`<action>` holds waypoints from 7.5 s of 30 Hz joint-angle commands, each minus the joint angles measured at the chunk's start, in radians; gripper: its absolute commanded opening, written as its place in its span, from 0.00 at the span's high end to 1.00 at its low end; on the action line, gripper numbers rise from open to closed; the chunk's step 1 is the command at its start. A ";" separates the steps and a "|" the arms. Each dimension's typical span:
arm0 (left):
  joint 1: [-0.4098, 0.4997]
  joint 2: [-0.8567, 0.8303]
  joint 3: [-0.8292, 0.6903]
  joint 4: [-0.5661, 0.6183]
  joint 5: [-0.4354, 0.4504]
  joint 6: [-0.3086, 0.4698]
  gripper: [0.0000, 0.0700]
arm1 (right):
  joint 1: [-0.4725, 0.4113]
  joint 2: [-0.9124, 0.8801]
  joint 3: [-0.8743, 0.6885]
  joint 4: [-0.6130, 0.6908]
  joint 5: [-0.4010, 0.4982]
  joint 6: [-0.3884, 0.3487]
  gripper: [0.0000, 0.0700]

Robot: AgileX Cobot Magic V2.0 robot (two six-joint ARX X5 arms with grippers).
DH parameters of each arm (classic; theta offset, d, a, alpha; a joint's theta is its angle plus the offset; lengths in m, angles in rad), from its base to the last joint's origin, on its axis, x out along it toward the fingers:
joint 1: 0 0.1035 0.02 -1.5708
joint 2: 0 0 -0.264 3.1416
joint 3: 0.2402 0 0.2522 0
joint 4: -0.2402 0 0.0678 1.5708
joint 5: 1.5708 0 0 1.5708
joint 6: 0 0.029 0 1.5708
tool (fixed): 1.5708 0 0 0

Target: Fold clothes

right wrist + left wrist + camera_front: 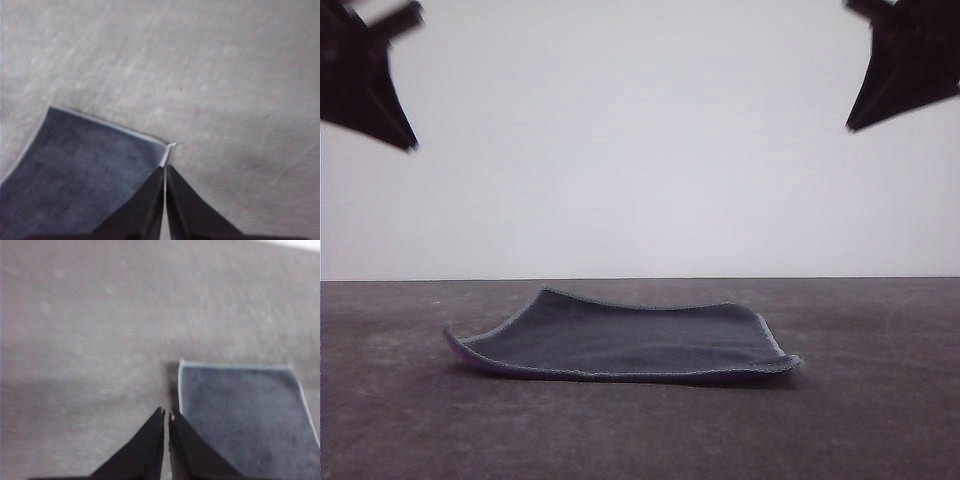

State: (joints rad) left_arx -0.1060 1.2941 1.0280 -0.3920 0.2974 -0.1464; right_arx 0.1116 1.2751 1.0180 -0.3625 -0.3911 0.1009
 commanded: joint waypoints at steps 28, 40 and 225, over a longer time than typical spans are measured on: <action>-0.045 0.182 0.032 0.053 0.130 0.018 0.27 | 0.025 0.151 0.016 0.036 -0.078 -0.001 0.10; -0.074 0.501 0.225 0.069 0.159 0.000 0.27 | 0.031 0.446 0.028 0.278 -0.234 0.128 0.10; 0.134 0.195 0.435 -0.737 0.121 0.245 0.37 | 0.102 0.350 -0.312 0.219 -0.461 0.257 0.29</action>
State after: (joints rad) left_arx 0.0285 1.4742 1.4445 -1.1324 0.4168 0.1083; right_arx 0.2044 1.5959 0.6966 -0.1541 -0.8549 0.3130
